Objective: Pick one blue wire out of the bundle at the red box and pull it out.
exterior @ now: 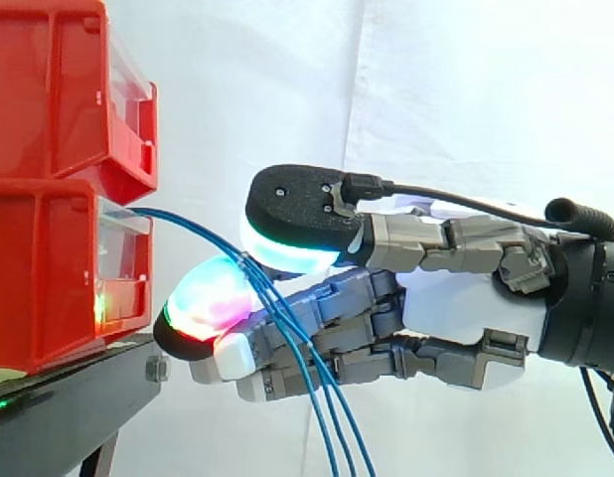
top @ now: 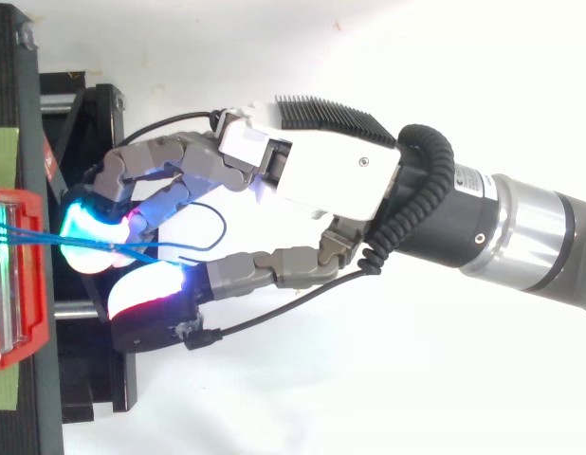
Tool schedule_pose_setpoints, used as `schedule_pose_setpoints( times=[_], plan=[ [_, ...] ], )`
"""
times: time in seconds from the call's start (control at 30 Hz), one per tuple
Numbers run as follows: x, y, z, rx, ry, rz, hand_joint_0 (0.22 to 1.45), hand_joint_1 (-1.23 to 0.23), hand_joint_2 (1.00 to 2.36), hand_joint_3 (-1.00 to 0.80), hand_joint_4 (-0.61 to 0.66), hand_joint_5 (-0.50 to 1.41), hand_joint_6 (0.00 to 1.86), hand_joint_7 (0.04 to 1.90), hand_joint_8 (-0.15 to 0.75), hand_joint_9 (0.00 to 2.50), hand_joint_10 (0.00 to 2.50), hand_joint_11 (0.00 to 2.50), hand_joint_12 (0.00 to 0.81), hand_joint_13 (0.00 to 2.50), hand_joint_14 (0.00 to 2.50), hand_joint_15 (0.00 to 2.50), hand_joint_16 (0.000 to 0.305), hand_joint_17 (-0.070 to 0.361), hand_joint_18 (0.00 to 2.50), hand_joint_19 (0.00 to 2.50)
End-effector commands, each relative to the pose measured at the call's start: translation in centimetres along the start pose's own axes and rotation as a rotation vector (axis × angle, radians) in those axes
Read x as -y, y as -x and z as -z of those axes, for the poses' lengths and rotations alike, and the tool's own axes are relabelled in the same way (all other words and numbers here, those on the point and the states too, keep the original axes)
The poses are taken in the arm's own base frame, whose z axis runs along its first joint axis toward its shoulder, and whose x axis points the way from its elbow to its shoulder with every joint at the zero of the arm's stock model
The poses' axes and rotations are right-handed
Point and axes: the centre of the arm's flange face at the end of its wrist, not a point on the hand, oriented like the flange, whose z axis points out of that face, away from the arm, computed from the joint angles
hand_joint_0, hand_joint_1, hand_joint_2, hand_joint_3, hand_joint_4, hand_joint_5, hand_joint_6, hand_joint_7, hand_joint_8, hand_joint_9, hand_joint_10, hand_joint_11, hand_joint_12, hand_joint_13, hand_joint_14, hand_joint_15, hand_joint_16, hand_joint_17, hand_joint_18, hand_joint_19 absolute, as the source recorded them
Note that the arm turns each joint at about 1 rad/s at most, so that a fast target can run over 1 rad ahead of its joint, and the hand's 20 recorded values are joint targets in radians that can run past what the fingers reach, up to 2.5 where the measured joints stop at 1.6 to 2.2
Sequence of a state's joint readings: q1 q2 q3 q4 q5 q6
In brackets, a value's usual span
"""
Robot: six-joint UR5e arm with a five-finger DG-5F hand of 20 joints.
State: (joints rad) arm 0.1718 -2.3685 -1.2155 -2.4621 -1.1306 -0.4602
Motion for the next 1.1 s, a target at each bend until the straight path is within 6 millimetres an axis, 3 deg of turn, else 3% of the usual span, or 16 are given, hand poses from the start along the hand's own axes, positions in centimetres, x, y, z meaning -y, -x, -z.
schedule_pose_setpoints(
  times=[0.0,0.57,0.67,0.83,1.07],
  plan=[
    [0.0,0.1,0.0,0.001,-0.001,0.001,0.56,-0.65,1.01,-0.21,0.23,-0.15,0.91,0.99,0.351,0.84,0.01,0.41,0.431,0.53,0.01,0.22,0.058,0.131,0.43,0.25],
    [-0.1,0.8,-0.5,0.007,-0.002,-0.018,0.58,-0.68,1.01,-0.1,0.18,-0.14,0.95,0.98,0.377,0.91,0.01,0.52,0.462,0.65,0.01,0.31,0.062,0.139,0.55,0.29],
    [-0.2,1.1,-0.7,0.01,-0.004,-0.021,0.57,-0.66,1.01,-0.14,0.2,-0.14,0.95,0.91,0.382,0.91,0.01,0.51,0.466,0.65,0.01,0.3,0.062,0.141,0.55,0.3],
    [-0.2,1.5,-0.8,0.005,-0.021,-0.019,0.55,-0.62,1.01,-0.24,0.22,-0.14,0.93,0.97,0.366,0.91,0.01,0.51,0.446,0.63,0.01,0.31,0.059,0.132,0.52,0.33],
    [-0.1,2.0,-0.9,-0.008,-0.039,-0.031,0.57,-0.67,1.01,-0.07,0.18,-0.12,0.94,1.04,0.408,0.96,0.01,0.51,0.485,0.72,0.01,0.36,0.066,0.149,0.64,0.32]
  ],
)
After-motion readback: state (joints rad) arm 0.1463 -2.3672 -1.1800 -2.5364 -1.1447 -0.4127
